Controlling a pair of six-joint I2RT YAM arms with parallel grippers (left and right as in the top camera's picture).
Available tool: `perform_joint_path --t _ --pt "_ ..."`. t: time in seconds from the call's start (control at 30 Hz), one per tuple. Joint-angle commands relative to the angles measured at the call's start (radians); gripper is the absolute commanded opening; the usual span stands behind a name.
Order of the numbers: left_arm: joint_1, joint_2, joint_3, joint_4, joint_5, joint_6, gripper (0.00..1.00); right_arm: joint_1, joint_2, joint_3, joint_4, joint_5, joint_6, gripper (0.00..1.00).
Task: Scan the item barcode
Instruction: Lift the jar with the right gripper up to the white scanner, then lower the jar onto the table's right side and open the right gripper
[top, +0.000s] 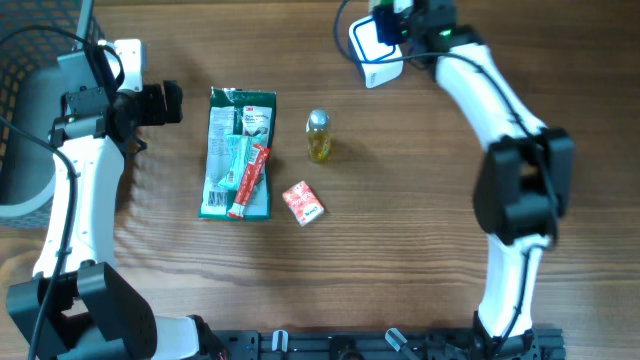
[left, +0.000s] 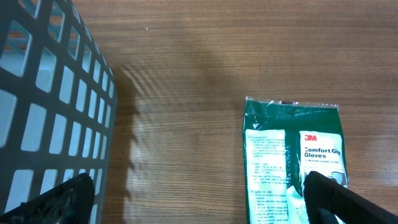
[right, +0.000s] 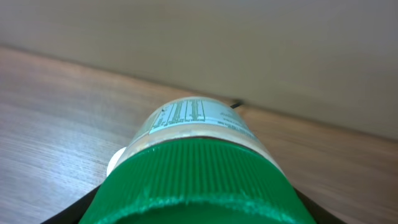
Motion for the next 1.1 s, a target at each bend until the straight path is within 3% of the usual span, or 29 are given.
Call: perform_joint_path --t 0.0,0.23,0.3,0.47,0.63,0.67,0.87,1.03,1.07 --pt "0.003 -0.013 0.013 0.002 0.011 0.015 1.00 -0.087 -0.213 0.018 -0.163 0.009 0.019 0.04" --pt "0.003 -0.013 0.013 0.002 0.012 0.015 1.00 -0.264 -0.278 0.010 -0.787 0.008 0.182 0.04" --pt "0.003 -0.013 0.013 0.002 0.012 0.015 1.00 -0.291 -0.265 -0.028 -0.892 0.005 0.211 0.05" --pt "0.003 -0.013 0.013 0.002 0.012 0.015 1.00 -0.321 -0.261 -0.237 -0.910 0.010 0.222 0.08" --pt "0.003 -0.013 0.013 0.002 0.011 0.015 1.00 -0.347 -0.260 -0.466 -0.765 0.041 0.284 0.08" --pt "0.003 -0.013 0.013 0.002 0.012 0.015 1.00 -0.348 -0.260 -0.509 -0.721 0.084 0.316 0.13" --pt "0.003 -0.013 0.013 0.002 0.012 0.015 1.00 -0.348 -0.260 -0.567 -0.652 0.126 0.330 0.68" --pt "0.003 -0.013 0.013 0.002 0.012 0.015 1.00 -0.348 -0.261 -0.558 -0.665 0.126 0.326 0.86" --pt "0.003 -0.013 0.013 0.002 0.012 0.015 1.00 -0.348 -0.265 -0.548 -0.674 0.126 0.328 0.98"
